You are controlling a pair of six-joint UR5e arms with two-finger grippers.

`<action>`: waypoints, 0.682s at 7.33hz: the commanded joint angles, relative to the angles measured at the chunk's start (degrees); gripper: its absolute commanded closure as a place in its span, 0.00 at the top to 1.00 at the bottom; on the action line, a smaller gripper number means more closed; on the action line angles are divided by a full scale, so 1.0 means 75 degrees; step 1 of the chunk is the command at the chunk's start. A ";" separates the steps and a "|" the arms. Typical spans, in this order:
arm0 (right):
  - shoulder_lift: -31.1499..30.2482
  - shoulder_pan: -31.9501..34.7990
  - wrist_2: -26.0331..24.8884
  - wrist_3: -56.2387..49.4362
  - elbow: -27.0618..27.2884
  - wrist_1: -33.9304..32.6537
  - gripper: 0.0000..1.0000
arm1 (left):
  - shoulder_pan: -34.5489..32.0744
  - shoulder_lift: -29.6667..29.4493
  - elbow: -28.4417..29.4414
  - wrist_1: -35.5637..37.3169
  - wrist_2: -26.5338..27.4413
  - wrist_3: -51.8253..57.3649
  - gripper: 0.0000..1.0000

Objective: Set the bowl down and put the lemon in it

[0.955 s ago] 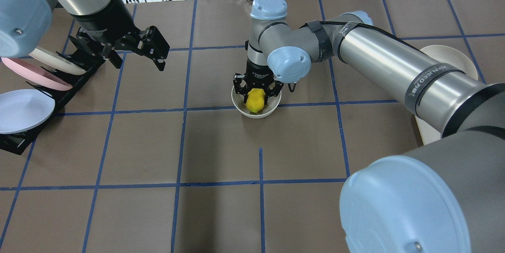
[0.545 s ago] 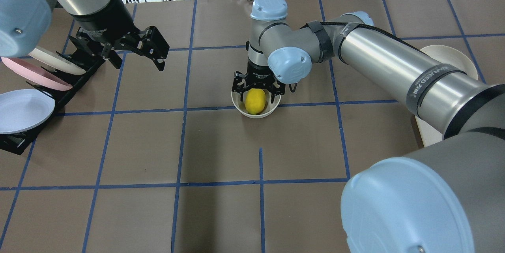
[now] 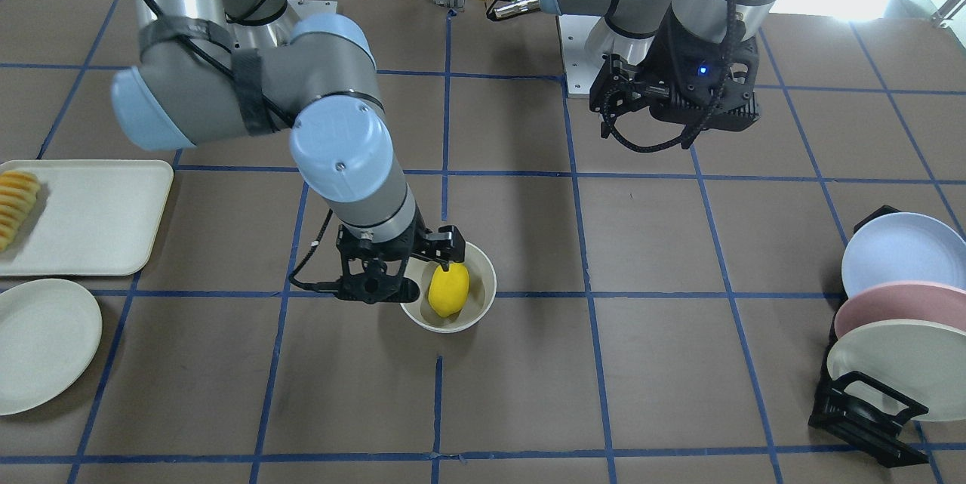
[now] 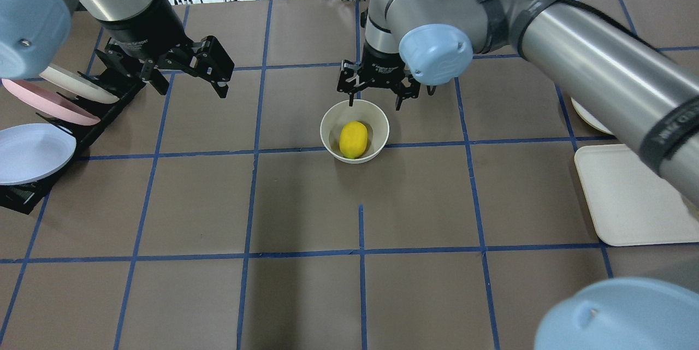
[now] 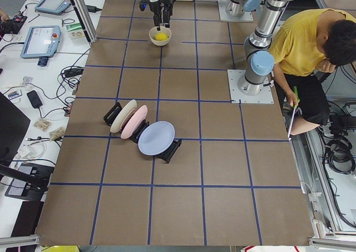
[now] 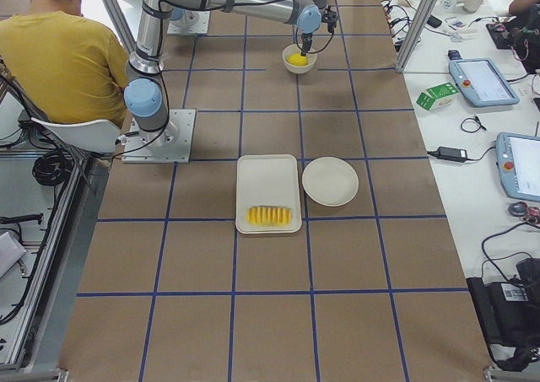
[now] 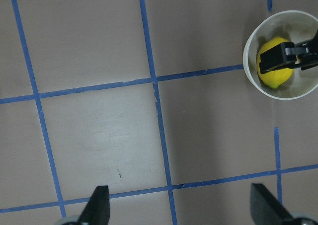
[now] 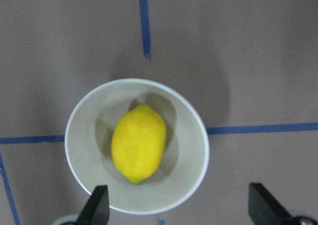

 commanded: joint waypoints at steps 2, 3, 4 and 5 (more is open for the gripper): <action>-0.1516 -0.1606 -0.0635 -0.0111 0.0075 0.1732 1.00 | 0.0008 -0.0001 0.0000 0.0006 0.0000 0.0000 1.00; -0.1621 -0.2029 -0.0659 -0.0309 0.0017 0.2399 1.00 | 0.0008 -0.0001 0.0000 0.0006 0.0000 0.0000 1.00; -0.2052 -0.2045 -0.0798 -0.0925 0.0098 0.2383 1.00 | 0.0008 -0.0001 0.0000 0.0006 -0.0011 0.0000 1.00; -0.2149 -0.2126 -0.1275 -0.1245 0.0110 0.2417 1.00 | 0.0008 -0.0001 0.0000 0.0006 0.0000 0.0000 1.00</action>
